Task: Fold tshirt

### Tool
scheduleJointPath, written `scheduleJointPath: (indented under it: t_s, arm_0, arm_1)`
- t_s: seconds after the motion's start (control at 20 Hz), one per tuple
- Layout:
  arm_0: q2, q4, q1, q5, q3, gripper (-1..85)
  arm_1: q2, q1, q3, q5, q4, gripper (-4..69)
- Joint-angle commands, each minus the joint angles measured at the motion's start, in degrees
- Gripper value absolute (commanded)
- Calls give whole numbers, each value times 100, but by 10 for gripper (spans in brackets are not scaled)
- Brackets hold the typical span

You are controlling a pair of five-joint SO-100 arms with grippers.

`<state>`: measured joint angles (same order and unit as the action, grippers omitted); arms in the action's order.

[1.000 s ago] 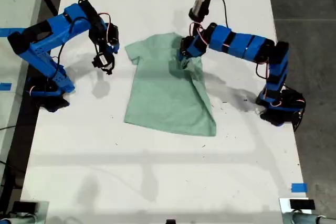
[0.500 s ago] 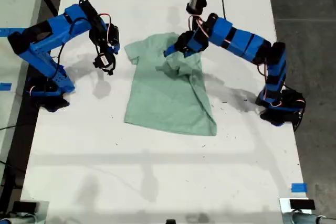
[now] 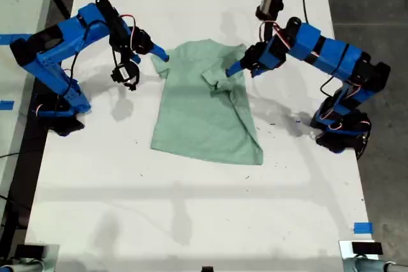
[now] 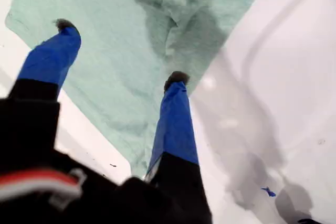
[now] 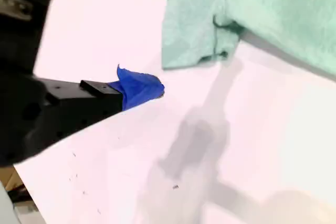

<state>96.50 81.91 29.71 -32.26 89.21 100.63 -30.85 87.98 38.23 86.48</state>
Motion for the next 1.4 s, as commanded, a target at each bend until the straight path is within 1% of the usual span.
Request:
scheduleJointPath:
  t_s: [0.0,0.15,0.4,0.7,0.75,0.8,0.85,0.9,1.0,1.05,1.2,1.35]
  arm_0:
    - [-158,404,237,-387,-888,380]
    - [-606,413,545,-545,-1151,378]
    - [-1960,26,870,-809,-1547,378]
    - [-4307,70,1055,-932,-3234,382]
    - [-4685,114,1107,-932,-3516,371]
    - [-5071,272,1151,-905,-3850,347]
    - [-5335,352,1187,-896,-4052,297]
    - [-5440,352,1195,-870,-4096,229]
    - [-5484,369,1222,-756,-4087,25]
    - [-5432,413,1222,-668,-4052,1]
    - [-5036,492,1143,-571,-3964,1]
    - [-4333,888,1125,-571,-3902,1]
  arm_1:
    - [642,114,105,-114,-229,309]
    - [809,132,255,-158,-264,309]
    - [984,211,360,-202,-255,309]
    - [1696,229,870,-299,-220,306]
    - [1828,237,976,-316,-220,305]
    - [1951,237,1072,-325,-220,305]
    - [2057,237,1169,-334,-220,304]
    - [2145,229,1257,-334,-220,303]
    - [2250,202,1397,-343,-237,303]
    - [2276,185,1441,-343,-246,303]
    - [2347,185,1564,-360,-290,302]
    - [2505,158,1749,-387,-299,301]
